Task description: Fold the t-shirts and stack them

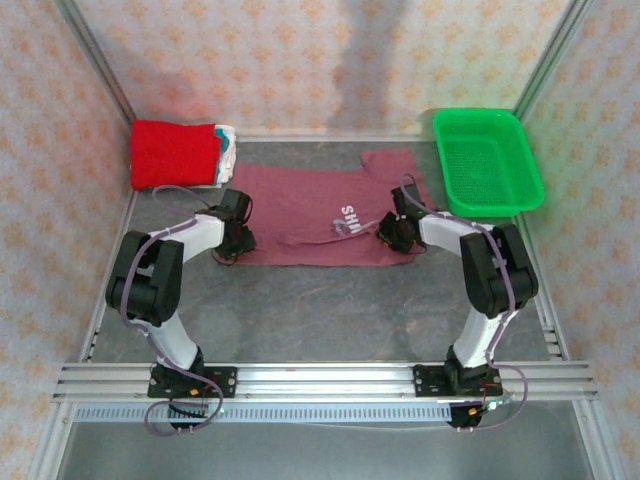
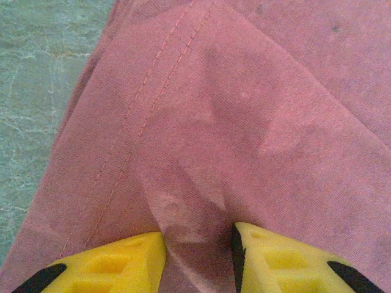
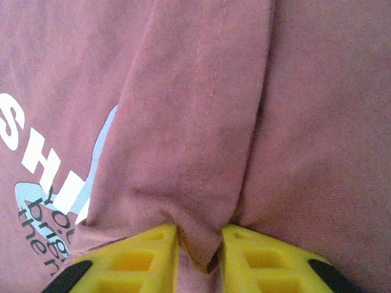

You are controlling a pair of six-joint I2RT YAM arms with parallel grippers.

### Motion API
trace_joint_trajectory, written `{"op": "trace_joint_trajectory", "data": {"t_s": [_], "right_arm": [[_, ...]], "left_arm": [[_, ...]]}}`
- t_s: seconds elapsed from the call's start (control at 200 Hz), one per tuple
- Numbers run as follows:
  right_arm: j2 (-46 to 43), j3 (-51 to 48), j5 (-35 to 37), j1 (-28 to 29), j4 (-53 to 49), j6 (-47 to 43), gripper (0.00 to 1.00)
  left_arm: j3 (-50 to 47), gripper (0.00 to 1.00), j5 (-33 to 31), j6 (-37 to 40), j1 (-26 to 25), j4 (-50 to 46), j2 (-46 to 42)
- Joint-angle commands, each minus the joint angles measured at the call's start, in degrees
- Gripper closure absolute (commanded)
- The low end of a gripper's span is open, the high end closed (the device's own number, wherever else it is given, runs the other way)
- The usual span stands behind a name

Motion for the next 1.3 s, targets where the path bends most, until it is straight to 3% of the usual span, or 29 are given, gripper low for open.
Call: {"op": "trace_joint_trajectory", "data": {"t_s": [0.0, 0.16, 0.27, 0.5, 0.976, 1.051, 1.141, 1.216, 1.296], "right_arm": [[0.7, 3.1, 4.2, 0.5, -0.1, -0.6, 0.80], [1.3, 6.7, 8.4, 0.5, -3.8, -3.1, 0.86], [2.3, 9.0, 10.0, 0.5, -5.7, -4.2, 0.79], [5.9, 12.6, 10.9, 0.5, -5.0, -6.1, 1.00], [15.0, 29.2, 10.9, 1.1, -13.2, -13.8, 1.00], [16.6, 31.8, 10.2, 1.3, -14.1, -14.6, 0.98], [18.4, 35.8, 9.5, 1.6, -17.3, -15.9, 0.80], [18.3, 37.8, 8.8, 1.6, -18.9, -16.8, 0.77], [16.0, 38.0, 8.8, 1.6, -20.1, -17.2, 0.66]], "left_arm": [[-2.9, 0.64, 0.8, -1.1, 0.1, -2.5, 0.9], [-3.5, 0.64, 0.6, -1.5, 0.1, -1.9, 0.4], [-3.7, 0.64, 1.0, -1.5, 0.1, -1.6, 0.7], [-3.4, 0.64, 1.4, -1.6, 0.0, -1.5, 1.3], [-3.6, 0.65, 1.1, -2.0, 0.0, -1.1, 1.0], [-3.3, 0.65, 1.1, -2.1, 0.1, -1.3, 1.3], [-3.2, 0.65, 1.2, -2.1, 0.0, -1.4, 1.4], [-3.4, 0.65, 1.0, -2.3, 0.1, -1.4, 1.2], [-3.9, 0.65, 0.6, -2.8, 0.0, -1.3, 0.6]]}}
